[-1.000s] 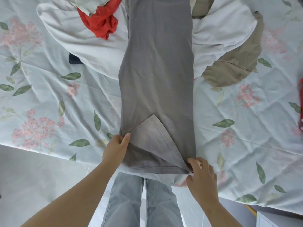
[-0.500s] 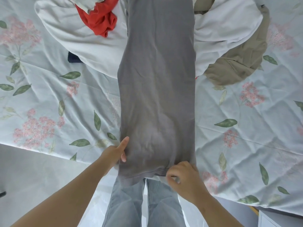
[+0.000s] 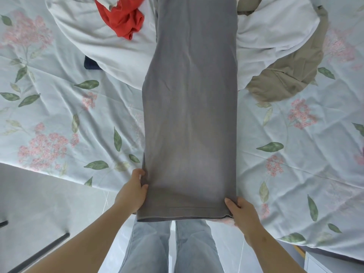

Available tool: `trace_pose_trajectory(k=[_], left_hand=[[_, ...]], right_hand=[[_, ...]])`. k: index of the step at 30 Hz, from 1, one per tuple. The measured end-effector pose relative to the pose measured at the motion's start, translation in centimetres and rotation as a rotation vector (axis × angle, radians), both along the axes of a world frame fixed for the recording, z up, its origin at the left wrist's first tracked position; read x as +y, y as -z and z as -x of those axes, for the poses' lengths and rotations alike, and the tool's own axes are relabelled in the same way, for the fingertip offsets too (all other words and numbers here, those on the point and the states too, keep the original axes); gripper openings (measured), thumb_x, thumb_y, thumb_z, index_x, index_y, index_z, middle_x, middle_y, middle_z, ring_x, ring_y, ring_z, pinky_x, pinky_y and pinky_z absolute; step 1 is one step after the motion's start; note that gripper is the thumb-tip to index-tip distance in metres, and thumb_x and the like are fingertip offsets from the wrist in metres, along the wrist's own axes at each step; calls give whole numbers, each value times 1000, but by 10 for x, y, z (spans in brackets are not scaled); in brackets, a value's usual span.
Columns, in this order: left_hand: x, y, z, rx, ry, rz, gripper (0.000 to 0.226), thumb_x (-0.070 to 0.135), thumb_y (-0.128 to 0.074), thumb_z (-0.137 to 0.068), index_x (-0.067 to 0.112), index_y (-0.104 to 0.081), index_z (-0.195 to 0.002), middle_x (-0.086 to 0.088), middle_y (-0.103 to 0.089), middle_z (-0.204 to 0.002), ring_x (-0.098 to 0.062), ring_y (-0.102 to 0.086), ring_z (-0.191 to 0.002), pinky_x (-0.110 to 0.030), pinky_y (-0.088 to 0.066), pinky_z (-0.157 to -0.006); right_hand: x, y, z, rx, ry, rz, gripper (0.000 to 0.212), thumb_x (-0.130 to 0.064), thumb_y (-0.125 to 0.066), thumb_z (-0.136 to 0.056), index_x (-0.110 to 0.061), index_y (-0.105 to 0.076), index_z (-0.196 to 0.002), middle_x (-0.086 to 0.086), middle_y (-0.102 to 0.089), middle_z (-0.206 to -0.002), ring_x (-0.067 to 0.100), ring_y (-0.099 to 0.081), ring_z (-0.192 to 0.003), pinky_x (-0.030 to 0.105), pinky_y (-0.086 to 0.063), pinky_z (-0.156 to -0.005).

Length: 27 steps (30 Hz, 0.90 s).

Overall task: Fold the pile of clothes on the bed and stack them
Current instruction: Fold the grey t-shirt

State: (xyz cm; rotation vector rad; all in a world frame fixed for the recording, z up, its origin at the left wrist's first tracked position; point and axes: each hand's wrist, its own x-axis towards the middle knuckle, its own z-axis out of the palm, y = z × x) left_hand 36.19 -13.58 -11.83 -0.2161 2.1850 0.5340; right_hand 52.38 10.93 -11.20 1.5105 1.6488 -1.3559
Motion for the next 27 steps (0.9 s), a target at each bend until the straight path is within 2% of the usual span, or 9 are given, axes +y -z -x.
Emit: trace_pose_trajectory(k=[4, 7, 9, 10, 14, 17, 20, 23, 27], left_hand=[[8, 6, 0, 32, -177, -38, 34, 26, -69, -83, 20, -43, -104, 10, -51, -84, -18, -54, -76, -29, -44, -61], [3, 9, -3, 105, -136, 38, 14, 17, -60, -87, 15, -47, -89, -1, -54, -72, -22, -51, -68, -35, -47, -64], [2, 9, -2, 108, -139, 77, 10, 18, -55, -91, 15, -46, -92, -4, -57, -77, -21, -50, -67, -35, -46, -63], [4, 8, 0, 99, -148, 72, 15, 20, -56, -90, 15, -44, -98, -5, -58, -84, -21, -52, -69, -33, -44, -63], [21, 3, 11, 105, -369, -102, 64, 25, -73, -80, 14, -33, -129, -1, -57, -98, -24, -58, -87, -32, -44, -71], [29, 1, 19, 5, -377, -151, 42, 17, -71, -83, 10, -50, -118, 2, -60, -92, -18, -58, -84, -25, -43, -67], [29, -10, 28, -64, -377, -245, 19, 16, -62, -90, 10, -63, -108, 0, -67, -94, -15, -61, -84, -24, -47, -70], [26, -33, 37, -69, -447, -385, 14, 20, -58, -93, 15, -65, -104, -5, -69, -104, -22, -64, -96, -35, -50, -89], [23, -79, 51, 28, -467, -497, 9, 22, -58, -93, 27, -66, -94, -1, -70, -104, -18, -64, -97, -35, -49, -91]], right_hand=[[-3, 1, 14, 90, -6, -140, 9, -16, -61, -87, -18, -51, -87, -5, -57, -80, 12, -53, -73, 22, -38, -59], [-2, 6, 15, 37, -124, -194, 14, -14, -56, -88, -9, -49, -77, 3, -52, -71, 19, -47, -66, 25, -35, -56], [-1, 8, 12, -26, -181, -197, 7, -9, -53, -87, -5, -50, -81, 6, -51, -71, 21, -44, -65, 29, -33, -57], [-2, 8, 12, -30, -165, -184, 3, -7, -53, -85, -5, -51, -85, 6, -53, -74, 22, -46, -68, 31, -34, -59], [-2, 4, 26, 143, 132, -92, 22, -17, -64, -84, -15, -52, -103, -3, -60, -93, 12, -56, -82, 26, -41, -68], [1, -2, 41, 235, 240, 57, 27, -21, -64, -88, -17, -52, -112, -6, -62, -101, 8, -60, -90, 22, -47, -72], [6, -14, 51, 265, 230, 225, 16, -22, -58, -92, -16, -61, -107, 3, -69, -106, 21, -65, -99, 39, -51, -91], [10, -35, 57, 325, 216, 182, 11, -22, -57, -93, -18, -67, -91, 6, -72, -97, 26, -66, -96, 45, -52, -92], [15, -78, 61, 404, 238, 148, 14, -21, -56, -93, -21, -69, -92, 0, -74, -94, 22, -68, -93, 40, -54, -86]])
